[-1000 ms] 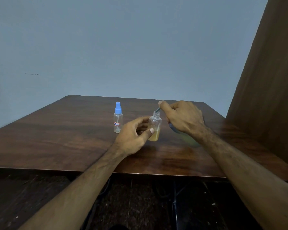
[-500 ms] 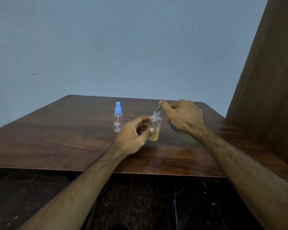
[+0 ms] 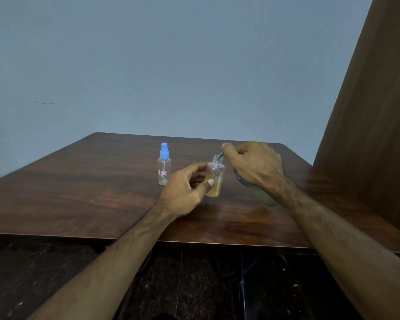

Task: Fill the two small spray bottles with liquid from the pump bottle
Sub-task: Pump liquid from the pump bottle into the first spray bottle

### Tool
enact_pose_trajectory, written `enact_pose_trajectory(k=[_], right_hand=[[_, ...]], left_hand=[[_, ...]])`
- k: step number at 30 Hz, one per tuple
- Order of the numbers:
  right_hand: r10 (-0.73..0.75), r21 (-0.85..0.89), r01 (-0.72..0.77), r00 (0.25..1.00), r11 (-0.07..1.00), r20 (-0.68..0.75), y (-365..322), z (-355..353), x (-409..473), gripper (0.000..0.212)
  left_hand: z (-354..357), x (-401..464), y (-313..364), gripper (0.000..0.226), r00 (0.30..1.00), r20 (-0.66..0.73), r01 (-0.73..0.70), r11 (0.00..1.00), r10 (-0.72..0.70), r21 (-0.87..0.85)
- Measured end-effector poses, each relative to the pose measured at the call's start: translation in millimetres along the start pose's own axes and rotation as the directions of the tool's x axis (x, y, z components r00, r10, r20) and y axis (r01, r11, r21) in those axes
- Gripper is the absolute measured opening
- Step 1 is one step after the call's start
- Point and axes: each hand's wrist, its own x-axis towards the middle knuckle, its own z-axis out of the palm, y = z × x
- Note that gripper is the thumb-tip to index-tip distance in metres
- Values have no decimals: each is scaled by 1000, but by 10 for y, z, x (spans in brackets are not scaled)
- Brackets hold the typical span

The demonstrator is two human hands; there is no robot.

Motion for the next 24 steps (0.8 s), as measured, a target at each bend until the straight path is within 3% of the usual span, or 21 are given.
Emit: enact_pose_trajectory(k=[4,9,17,24], right_hand=[[2,20,-2,1000,1000,-1,-12,-6,-17,68],[17,14,-18,1000,1000,18,-8,8,-6,78],[7,11,-7,1000,1000,13,-24,-12,-34,65],[6,-11,-6,1000,1000,20,-22,-5,-42,73]], left_hand=[[-6,-3,-2,38,1000,4,4,1000,-4,15],[-6,-2,10,37,1000,-11,2,1000,-2,17],[-15,-1,9,42,1000,14,-4,999,3,49],[-9,-13,28,38,1000,-1,-4,1000,4,28]])
